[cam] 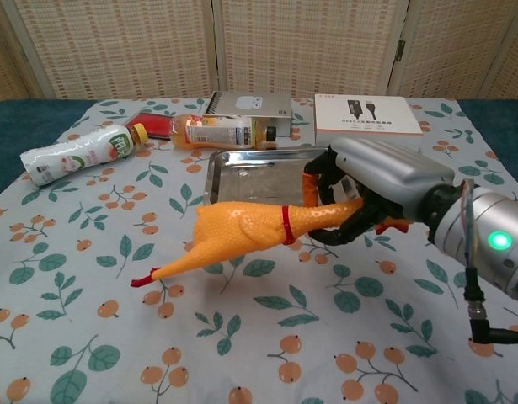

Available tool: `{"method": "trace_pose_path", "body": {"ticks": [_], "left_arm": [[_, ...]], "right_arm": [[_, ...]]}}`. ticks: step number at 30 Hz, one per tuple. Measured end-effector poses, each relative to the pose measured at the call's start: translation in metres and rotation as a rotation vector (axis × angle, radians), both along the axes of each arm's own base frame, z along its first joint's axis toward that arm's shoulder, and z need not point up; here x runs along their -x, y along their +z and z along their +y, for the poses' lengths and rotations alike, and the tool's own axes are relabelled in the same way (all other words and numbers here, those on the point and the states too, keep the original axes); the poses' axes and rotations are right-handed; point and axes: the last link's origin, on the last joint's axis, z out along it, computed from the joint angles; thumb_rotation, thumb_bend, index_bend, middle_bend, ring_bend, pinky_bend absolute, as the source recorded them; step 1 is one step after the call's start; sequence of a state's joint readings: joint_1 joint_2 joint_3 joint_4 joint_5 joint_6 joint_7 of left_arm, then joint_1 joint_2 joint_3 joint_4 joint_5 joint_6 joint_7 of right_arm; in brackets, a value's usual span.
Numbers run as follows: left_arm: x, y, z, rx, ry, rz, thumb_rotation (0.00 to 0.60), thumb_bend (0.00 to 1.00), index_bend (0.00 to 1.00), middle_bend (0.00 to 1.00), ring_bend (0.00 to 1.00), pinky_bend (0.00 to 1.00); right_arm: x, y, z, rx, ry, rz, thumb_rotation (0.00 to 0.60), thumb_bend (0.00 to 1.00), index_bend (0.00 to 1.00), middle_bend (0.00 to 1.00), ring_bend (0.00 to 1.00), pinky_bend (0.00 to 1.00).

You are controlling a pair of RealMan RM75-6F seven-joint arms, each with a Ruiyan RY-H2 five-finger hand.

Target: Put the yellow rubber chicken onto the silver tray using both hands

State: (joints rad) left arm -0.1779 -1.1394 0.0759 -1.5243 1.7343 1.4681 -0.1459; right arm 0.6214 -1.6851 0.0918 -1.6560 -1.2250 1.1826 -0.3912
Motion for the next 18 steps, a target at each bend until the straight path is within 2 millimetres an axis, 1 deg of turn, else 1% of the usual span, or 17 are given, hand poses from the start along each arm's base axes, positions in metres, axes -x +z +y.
{"method": "trace_pose_path", "body": {"ticks": [2, 5, 8, 12, 15, 18], "left_arm": [[-0.002, -0.003, 0.0, 0.021, -0.012, -0.036, 0.6, 0.41, 0.0, 0.0, 0.0, 0.1], [-0.011, -0.01, -0.001, 0.074, -0.056, -0.113, 0.6, 0.38, 0.0, 0.0, 0.0, 0.15], [-0.028, -0.019, -0.003, 0.148, -0.117, -0.189, 0.6, 0.37, 0.0, 0.0, 0.0, 0.17], [-0.056, -0.035, -0.005, 0.246, -0.167, -0.255, 0.6, 0.36, 0.0, 0.0, 0.0, 0.17], [-0.072, -0.049, -0.006, 0.318, -0.174, -0.26, 0.6, 0.36, 0.0, 0.0, 0.0, 0.16], [-0.084, -0.063, -0.004, 0.357, -0.18, -0.229, 0.6, 0.35, 0.0, 0.0, 0.0, 0.14]], "right_arm": [[-0.002, 0.003, -0.001, 0.003, -0.001, -0.024, 0.6, 0.27, 0.97, 0.78, 0.88, 1.0], [-0.004, 0.006, -0.004, 0.016, -0.01, -0.053, 0.6, 0.27, 0.97, 0.78, 0.88, 1.0], [-0.009, 0.011, -0.01, 0.038, -0.029, -0.091, 0.6, 0.27, 0.97, 0.78, 0.88, 1.0], [-0.016, 0.012, -0.016, 0.058, -0.046, -0.126, 0.6, 0.27, 0.97, 0.78, 0.89, 1.0], [-0.02, 0.009, -0.016, 0.055, -0.042, -0.124, 0.6, 0.27, 0.97, 0.79, 0.89, 1.0], [-0.025, 0.004, -0.013, 0.045, -0.036, -0.119, 0.6, 0.27, 0.97, 0.79, 0.89, 1.0]]}}
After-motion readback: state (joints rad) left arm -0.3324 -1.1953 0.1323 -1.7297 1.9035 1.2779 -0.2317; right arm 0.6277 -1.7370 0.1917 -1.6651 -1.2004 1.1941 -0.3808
